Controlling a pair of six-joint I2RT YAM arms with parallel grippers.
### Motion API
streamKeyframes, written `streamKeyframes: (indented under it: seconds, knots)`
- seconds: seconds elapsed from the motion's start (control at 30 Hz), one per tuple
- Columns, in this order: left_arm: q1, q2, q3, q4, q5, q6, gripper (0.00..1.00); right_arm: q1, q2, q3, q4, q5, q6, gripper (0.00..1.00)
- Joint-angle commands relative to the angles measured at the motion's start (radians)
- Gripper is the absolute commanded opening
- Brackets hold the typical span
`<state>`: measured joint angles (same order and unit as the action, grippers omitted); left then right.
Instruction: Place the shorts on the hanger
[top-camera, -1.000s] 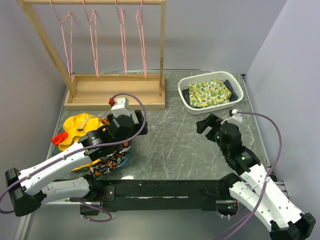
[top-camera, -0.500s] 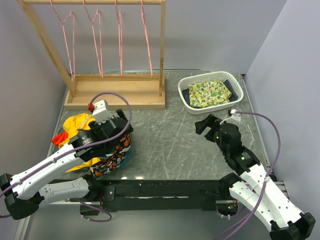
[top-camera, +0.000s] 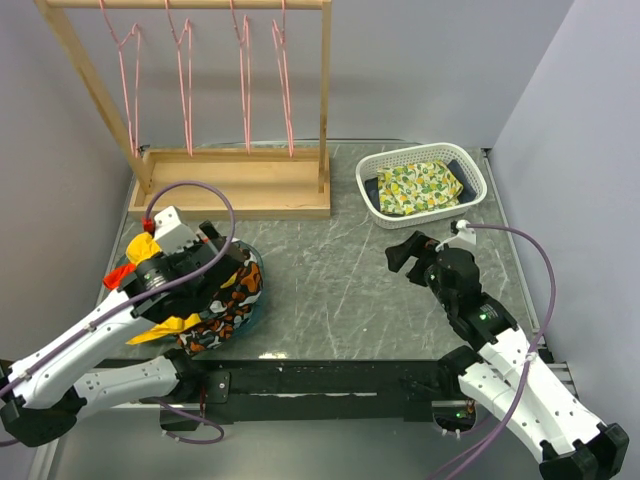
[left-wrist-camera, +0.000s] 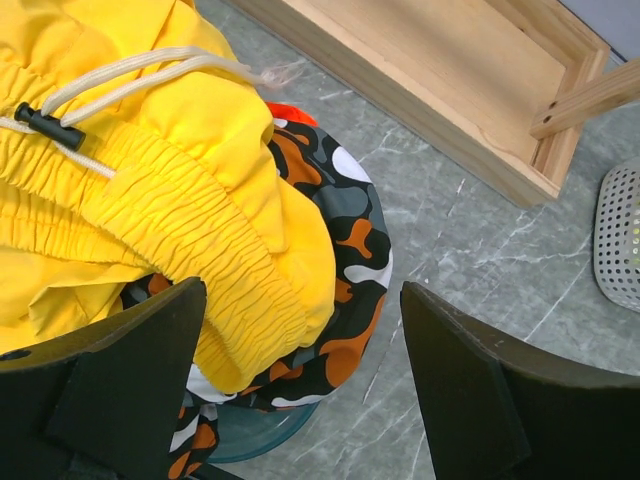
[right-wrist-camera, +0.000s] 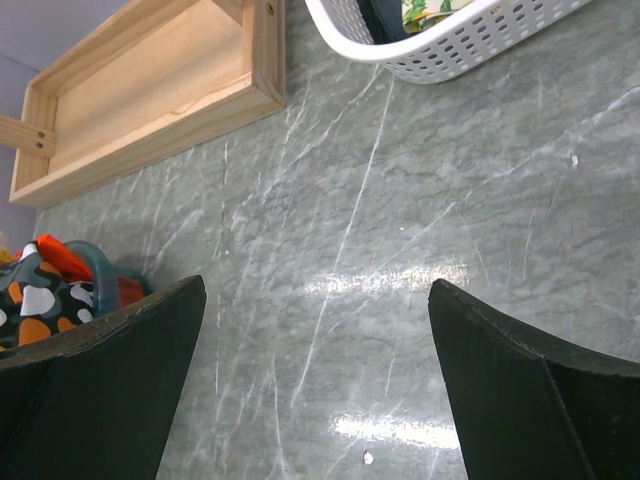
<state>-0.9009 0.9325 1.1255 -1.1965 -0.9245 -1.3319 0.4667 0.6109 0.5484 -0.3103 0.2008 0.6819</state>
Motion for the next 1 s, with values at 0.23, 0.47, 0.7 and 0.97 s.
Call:
streamKeyframes:
  seconds: [0.23, 0.47, 0.7, 0.97]
  knots:
    - [0.003, -0.037, -0.061, 0.026, 0.058, 0.0, 0.83, -0.003, 0.009, -0.025, 0.06, -0.014, -0.008, 1.0]
    - [0.003, -0.049, -0.059, 0.002, 0.072, -0.02, 0.82, -0.003, 0.016, -0.042, 0.068, -0.015, -0.004, 1.0]
    - [0.005, -0.092, -0.052, -0.011, 0.105, 0.04, 0.84, -0.003, 0.021, -0.047, 0.076, -0.015, -0.002, 1.0]
    - [0.003, -0.124, -0.115, 0.029, 0.135, 0.04, 0.83, -0.002, 0.036, -0.053, 0.089, -0.029, 0.01, 1.0]
